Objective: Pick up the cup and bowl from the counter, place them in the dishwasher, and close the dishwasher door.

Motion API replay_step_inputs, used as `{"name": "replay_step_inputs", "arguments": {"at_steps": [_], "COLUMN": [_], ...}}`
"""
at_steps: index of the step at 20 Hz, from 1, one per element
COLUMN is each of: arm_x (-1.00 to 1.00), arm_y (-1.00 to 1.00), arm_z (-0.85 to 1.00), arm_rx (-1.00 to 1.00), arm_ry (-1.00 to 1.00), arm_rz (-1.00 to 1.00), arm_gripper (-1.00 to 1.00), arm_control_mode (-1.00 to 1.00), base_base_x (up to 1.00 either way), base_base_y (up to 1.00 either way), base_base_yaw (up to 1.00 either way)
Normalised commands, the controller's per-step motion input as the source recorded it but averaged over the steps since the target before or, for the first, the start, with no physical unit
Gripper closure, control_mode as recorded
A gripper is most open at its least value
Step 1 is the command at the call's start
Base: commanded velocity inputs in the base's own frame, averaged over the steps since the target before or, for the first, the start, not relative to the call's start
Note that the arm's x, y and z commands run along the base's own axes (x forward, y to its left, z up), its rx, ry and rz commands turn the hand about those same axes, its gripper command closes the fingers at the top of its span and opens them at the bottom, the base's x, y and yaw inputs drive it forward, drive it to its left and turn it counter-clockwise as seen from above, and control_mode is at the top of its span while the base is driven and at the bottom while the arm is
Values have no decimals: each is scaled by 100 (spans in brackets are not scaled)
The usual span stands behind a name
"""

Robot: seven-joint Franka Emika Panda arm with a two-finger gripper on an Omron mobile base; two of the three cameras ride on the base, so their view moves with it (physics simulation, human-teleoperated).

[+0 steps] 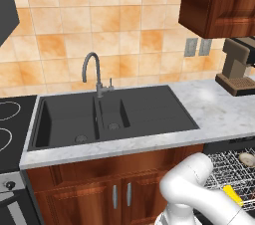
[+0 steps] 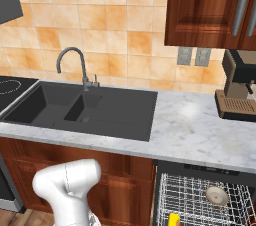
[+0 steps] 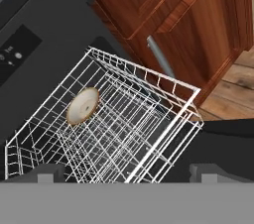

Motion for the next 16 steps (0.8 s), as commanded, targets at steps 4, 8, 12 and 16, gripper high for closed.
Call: {"name": "replay_step_inputs", "arguments": {"at_steps": [4, 8, 12, 16], "arm_x": [-32, -28, -24, -27], "arm_y": [0, -2, -7, -11], "arm_z": [0, 0, 0, 0], "arm_rx": [0, 0, 0, 0], "arm_ry": [-5, -4, -3, -4], "arm_rz": [0, 0, 0, 0], "arm_gripper": [-100, -100, -100, -100], "arm_control_mode": [-100, -100, -100, -100], "base_base_x": [0, 0, 0, 0], "base_base_y": [0, 0, 0, 0], "base_base_yaw": [0, 0, 0, 0]}}
